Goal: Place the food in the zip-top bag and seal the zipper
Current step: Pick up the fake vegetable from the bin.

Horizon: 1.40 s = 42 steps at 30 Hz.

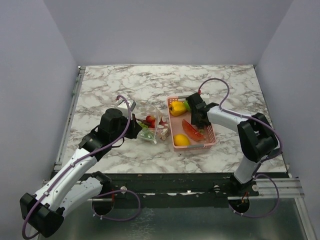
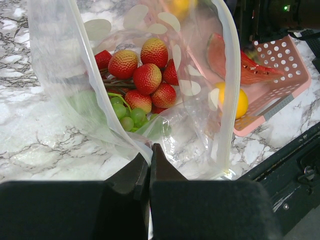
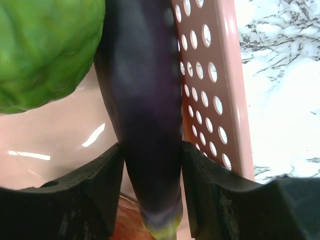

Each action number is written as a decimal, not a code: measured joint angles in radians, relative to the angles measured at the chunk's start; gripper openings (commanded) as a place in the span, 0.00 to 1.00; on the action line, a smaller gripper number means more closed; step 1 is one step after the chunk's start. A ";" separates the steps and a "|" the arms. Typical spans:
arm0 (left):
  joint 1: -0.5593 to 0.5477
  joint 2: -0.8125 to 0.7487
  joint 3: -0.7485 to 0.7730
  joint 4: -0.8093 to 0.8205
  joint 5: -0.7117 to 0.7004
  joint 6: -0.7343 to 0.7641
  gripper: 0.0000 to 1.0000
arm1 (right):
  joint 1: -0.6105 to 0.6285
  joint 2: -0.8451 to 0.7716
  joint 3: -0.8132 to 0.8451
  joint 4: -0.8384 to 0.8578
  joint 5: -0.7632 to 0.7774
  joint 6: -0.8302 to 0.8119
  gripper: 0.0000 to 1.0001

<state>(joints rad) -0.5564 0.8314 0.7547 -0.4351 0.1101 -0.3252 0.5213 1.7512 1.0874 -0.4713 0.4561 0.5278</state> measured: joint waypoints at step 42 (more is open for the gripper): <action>0.000 0.000 0.000 0.000 -0.003 0.000 0.00 | 0.102 -0.500 0.004 -0.117 -0.173 -0.102 0.05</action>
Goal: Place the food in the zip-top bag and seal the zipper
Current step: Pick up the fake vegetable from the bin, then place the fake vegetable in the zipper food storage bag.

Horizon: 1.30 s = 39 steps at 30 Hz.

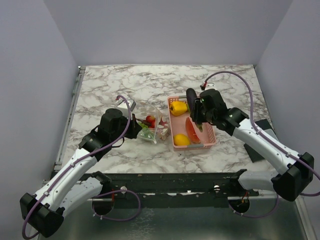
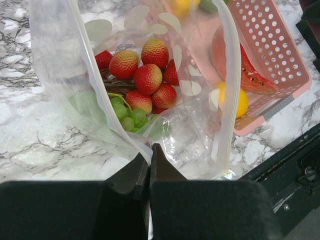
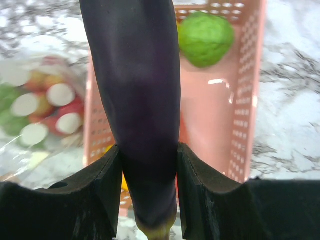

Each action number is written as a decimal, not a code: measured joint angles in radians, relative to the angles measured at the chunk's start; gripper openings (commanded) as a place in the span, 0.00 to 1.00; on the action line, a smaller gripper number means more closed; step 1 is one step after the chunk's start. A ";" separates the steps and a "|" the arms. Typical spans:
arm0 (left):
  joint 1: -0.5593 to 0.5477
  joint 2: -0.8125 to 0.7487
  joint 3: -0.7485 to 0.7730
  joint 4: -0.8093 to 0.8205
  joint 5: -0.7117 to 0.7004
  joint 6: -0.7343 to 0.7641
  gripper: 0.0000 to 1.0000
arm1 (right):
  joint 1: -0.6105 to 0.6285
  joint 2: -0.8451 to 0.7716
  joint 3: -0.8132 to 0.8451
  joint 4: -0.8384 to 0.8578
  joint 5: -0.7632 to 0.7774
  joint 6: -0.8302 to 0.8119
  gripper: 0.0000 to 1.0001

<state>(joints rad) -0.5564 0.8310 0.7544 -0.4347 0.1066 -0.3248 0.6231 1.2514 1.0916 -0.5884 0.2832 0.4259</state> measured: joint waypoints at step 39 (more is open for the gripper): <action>0.000 -0.010 0.000 0.000 0.000 0.000 0.00 | 0.385 0.258 0.418 -0.256 -0.269 0.072 0.11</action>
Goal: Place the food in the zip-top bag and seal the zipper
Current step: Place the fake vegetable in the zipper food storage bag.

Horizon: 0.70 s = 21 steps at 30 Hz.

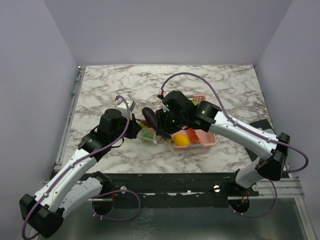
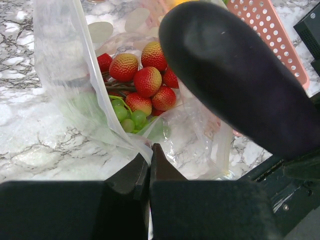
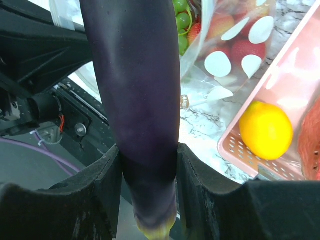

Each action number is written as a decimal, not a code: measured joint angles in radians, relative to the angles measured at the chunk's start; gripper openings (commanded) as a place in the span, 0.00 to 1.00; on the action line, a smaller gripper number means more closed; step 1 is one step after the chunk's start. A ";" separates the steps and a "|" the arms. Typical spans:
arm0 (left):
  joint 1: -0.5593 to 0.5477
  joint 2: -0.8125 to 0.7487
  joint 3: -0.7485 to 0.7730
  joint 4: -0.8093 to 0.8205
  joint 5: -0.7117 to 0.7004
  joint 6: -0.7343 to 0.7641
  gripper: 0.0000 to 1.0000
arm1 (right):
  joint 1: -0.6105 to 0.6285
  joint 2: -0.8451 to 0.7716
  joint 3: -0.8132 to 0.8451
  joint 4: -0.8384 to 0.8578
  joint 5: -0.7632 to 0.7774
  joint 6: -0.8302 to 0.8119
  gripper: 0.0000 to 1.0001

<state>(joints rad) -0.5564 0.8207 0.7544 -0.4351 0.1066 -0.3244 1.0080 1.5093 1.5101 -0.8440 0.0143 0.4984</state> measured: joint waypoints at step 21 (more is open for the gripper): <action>0.000 -0.019 0.000 0.000 0.000 0.000 0.00 | 0.001 0.229 0.180 -0.084 -0.045 0.079 0.65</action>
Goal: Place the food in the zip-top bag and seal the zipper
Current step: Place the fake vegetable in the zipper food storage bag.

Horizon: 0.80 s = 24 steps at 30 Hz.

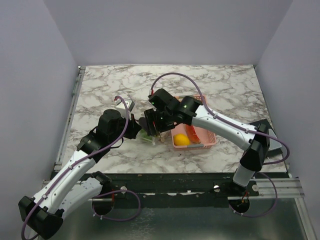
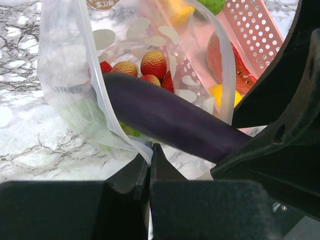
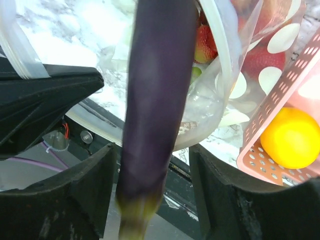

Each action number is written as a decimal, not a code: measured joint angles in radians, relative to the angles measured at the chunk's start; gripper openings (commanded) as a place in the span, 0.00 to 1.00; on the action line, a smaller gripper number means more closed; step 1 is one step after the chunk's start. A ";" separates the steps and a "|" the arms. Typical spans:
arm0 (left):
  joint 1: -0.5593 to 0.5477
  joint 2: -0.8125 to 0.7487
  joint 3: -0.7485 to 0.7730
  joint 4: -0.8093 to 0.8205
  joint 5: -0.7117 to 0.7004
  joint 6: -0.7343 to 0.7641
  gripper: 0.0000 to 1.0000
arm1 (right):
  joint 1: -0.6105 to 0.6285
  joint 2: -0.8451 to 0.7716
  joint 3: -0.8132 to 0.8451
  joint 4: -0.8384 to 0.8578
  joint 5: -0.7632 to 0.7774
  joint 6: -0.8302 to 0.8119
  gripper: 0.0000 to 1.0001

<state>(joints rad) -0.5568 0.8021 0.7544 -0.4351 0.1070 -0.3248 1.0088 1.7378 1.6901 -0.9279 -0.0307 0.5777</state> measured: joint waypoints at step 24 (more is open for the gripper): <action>-0.002 -0.009 -0.004 0.000 0.000 0.000 0.00 | 0.082 -0.219 -0.136 0.127 0.133 0.035 0.51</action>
<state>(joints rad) -0.5583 0.7929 0.7502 -0.4347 0.1066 -0.3248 1.0904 1.5185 1.5543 -0.8013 0.1020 0.6128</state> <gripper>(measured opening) 0.003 0.529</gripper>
